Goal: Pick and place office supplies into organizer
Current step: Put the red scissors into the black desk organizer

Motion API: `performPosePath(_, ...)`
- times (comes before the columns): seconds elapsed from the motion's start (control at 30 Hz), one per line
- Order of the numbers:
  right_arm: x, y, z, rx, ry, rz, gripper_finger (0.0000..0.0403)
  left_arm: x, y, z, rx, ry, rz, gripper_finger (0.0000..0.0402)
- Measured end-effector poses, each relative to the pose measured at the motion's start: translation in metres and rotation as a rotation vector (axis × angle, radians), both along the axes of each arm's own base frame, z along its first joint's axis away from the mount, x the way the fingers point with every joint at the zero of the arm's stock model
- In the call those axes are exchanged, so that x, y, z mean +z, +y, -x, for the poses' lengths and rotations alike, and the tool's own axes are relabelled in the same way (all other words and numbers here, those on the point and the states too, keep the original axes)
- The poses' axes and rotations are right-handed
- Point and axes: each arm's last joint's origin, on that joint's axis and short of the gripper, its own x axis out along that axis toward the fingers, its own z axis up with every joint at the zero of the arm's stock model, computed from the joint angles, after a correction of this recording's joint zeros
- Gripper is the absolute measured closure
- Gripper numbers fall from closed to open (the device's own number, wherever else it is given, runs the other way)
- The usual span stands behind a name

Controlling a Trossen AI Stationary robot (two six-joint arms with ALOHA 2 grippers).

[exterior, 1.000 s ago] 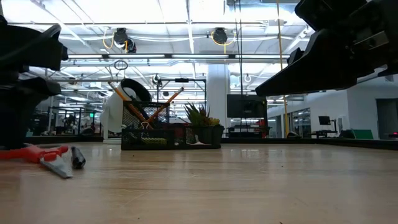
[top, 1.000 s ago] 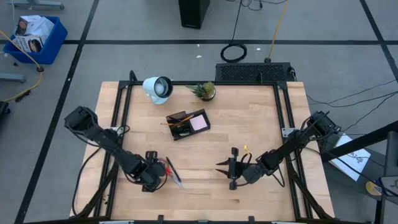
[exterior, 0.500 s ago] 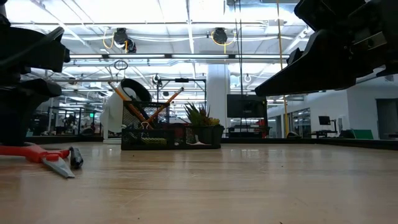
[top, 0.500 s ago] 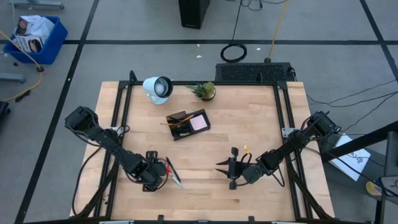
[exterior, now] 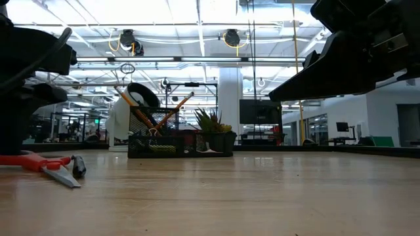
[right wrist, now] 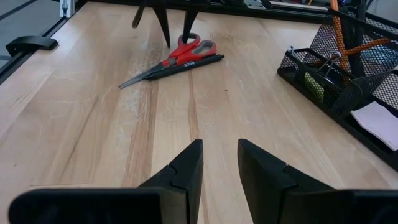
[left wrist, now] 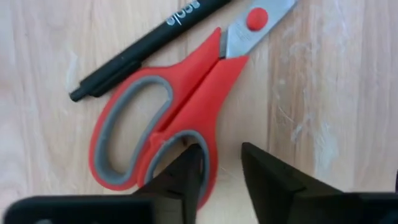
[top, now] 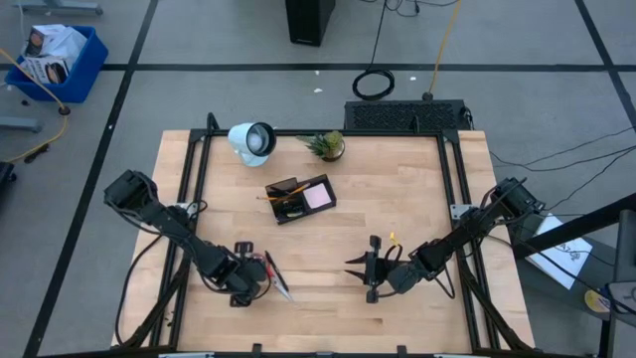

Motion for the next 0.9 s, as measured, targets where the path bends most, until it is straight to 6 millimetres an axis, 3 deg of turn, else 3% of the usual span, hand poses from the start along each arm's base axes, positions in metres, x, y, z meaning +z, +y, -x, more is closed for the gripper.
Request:
performPosePath(0.37,0.000,-0.002,-0.001,-0.009,-0.001,-0.005,0.0312,0.000,0.001,0.000,-0.004,-0.006,-0.020,0.0389)
performPosePath(0.67,0.005,-0.004,-0.005,-0.045,-0.058,-0.117,0.0312,0.000,0.001,0.000,-0.005,-0.002,-0.021,0.0358)
performPosePath(0.9,0.014,-0.017,-0.018,-0.019,-0.130,-0.284,0.0312,0.003,0.000,0.000,-0.009,-0.005,-0.017,0.0392)
